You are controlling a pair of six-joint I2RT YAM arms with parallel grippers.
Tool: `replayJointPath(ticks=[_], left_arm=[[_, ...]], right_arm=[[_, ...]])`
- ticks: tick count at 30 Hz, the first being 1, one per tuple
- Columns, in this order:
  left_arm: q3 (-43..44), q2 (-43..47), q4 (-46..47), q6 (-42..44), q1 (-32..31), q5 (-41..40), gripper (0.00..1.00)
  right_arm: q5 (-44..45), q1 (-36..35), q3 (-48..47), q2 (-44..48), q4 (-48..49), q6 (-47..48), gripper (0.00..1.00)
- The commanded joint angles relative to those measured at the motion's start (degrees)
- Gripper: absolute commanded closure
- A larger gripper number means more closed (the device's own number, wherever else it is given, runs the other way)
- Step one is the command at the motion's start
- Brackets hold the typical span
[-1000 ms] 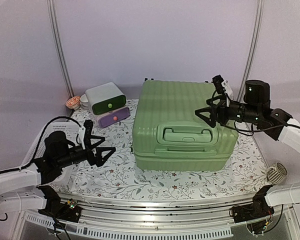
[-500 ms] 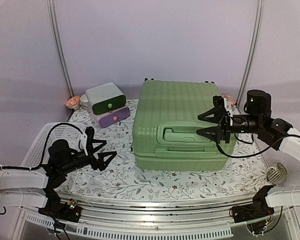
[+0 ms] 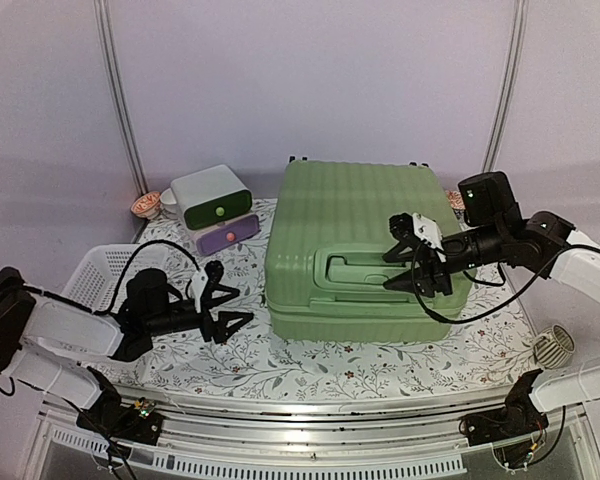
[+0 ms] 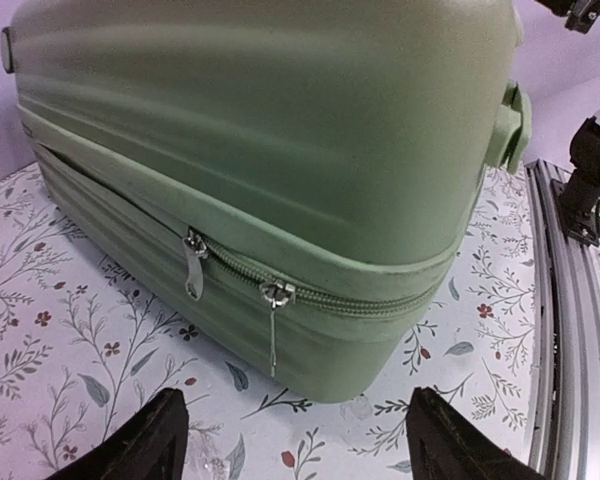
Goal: Open, take out, and arrange the luggage
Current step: Pick up the zipper from the luggage.
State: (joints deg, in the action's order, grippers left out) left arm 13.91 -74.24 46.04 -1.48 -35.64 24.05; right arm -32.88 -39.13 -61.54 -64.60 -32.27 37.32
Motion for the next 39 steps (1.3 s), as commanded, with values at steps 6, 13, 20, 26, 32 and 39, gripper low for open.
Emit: replayJointPath(ticks=[6, 13, 20, 26, 32, 39], left_arm=[[5.29, -10.15, 6.84, 6.57, -1.19, 1.67, 0.26], [8.02, -15.03, 7.40, 10.62, -1.19, 1.83, 0.29], [10.05, -18.39, 7.33, 13.84, -1.18, 2.04, 0.41], [11.16, -19.38, 7.27, 15.30, -1.19, 2.12, 0.66], [12.15, -20.35, 6.18, 15.72, -1.17, 3.55, 0.79], [11.90, -19.93, 5.60, 16.13, -1.19, 3.86, 1.00]], right_arm=[[9.15, -1.10, -3.37, -0.94, -9.27, 3.09, 0.49], [15.30, -1.31, -4.38, -2.07, -10.62, 3.62, 0.49], [17.56, -1.59, -4.82, -4.23, -11.65, 4.37, 0.50], [17.16, -1.79, -4.82, -4.48, -10.62, 5.04, 0.58], [17.33, -1.93, -4.82, -4.57, -10.21, 5.46, 0.59], [17.15, -2.03, -4.51, -4.81, -9.53, 5.33, 0.58]])
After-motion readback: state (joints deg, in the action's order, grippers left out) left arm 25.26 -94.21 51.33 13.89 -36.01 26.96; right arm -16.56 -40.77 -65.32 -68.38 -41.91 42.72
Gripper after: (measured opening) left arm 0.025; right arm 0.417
